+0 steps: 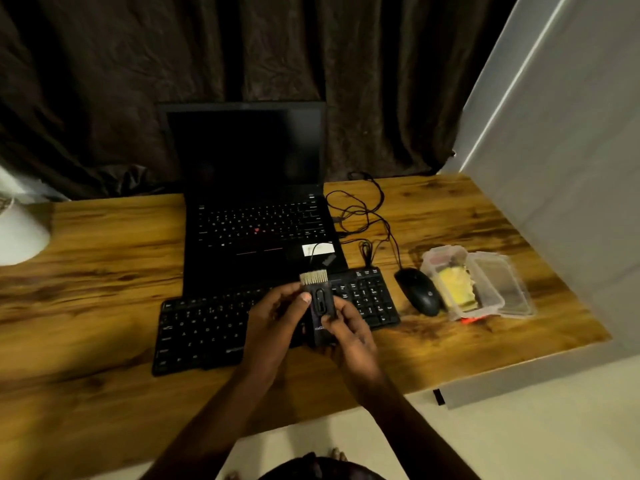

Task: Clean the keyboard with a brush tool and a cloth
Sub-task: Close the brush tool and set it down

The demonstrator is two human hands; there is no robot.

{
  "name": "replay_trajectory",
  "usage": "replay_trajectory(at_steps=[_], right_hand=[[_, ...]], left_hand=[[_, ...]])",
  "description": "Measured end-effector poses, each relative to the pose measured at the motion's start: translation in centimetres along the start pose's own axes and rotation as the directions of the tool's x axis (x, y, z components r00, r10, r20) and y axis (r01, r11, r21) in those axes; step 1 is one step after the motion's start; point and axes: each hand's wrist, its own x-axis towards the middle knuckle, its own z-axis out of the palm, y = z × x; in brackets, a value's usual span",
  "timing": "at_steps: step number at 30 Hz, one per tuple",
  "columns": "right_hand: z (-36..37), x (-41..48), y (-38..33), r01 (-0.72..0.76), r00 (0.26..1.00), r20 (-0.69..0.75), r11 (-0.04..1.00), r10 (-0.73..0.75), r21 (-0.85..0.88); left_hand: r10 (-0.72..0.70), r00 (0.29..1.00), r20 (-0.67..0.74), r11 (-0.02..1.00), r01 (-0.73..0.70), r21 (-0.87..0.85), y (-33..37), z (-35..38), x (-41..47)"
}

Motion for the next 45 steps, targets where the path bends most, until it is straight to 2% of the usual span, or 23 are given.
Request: replay_trajectory(at_steps=[3, 7, 12, 24, 30, 34, 36, 38, 41, 45], right_hand=[[-1.7, 0.1, -1.0, -0.030, 0.998, -0.053, 0.999, 0.031, 0.019], [-3.4, 0.1, -2.1, 0.008, 0.983, -0.181, 0.999, -0.014, -0.036], [-5.9, -0.4, -3.0, 0.011, 0.969, -0.247, 1.000, -0.004, 0.026], [-10.5, -1.4, -3.4, 0.084, 0.968, -0.237, 0.996, -0.082, -0.005], [-12.1, -1.7, -3.2, 0.035, 0.975, -0.222, 0.999, -0.029, 0.026], [-13.5, -1.5, -2.1, -0.049, 0.980, -0.192, 0.998, 0.055, 0.037], [-13.8, -1.8, -2.0, -0.031, 0.982, -0.186, 0.999, 0.024, -0.038], [-14.5, -2.4, -2.2, 0.075, 0.984, -0.141, 0.970, -0.109, -0.230], [-16.4, -2.5, -1.7, 0.196, 0.955, -0.088, 0.830, -0.282, -0.522], [-18.6, -1.7, 0.2, 0.219, 0.870, -0.131, 0.611, -0.475, -0.761]], left_hand=[[0.009, 0.999, 0.051, 0.999, -0.011, 0.033, -0.3, 2.1, 0.3], [0.034, 0.992, 0.120, 0.993, -0.047, 0.109, -1.2, 4.5, 0.6], [0.051, 0.986, 0.156, 0.988, -0.073, 0.139, -2.0, 7.6, 0.6], [0.018, 0.988, 0.152, 0.984, -0.045, 0.173, -2.7, 12.0, -0.5], [-0.010, 0.984, 0.177, 0.981, -0.025, 0.194, -3.1, 12.9, -0.7], [-0.085, 0.988, 0.132, 0.975, 0.055, 0.214, -4.3, 13.6, -0.7], [-0.124, 0.986, 0.112, 0.972, 0.098, 0.213, -4.8, 13.9, -0.9], [-0.164, 0.979, 0.119, 0.965, 0.134, 0.226, -5.1, 14.3, -1.2], [-0.205, 0.971, 0.123, 0.943, 0.163, 0.292, -5.5, 15.0, -1.5], [-0.165, 0.981, 0.099, 0.921, 0.117, 0.370, -5.7, 15.6, -1.7]])
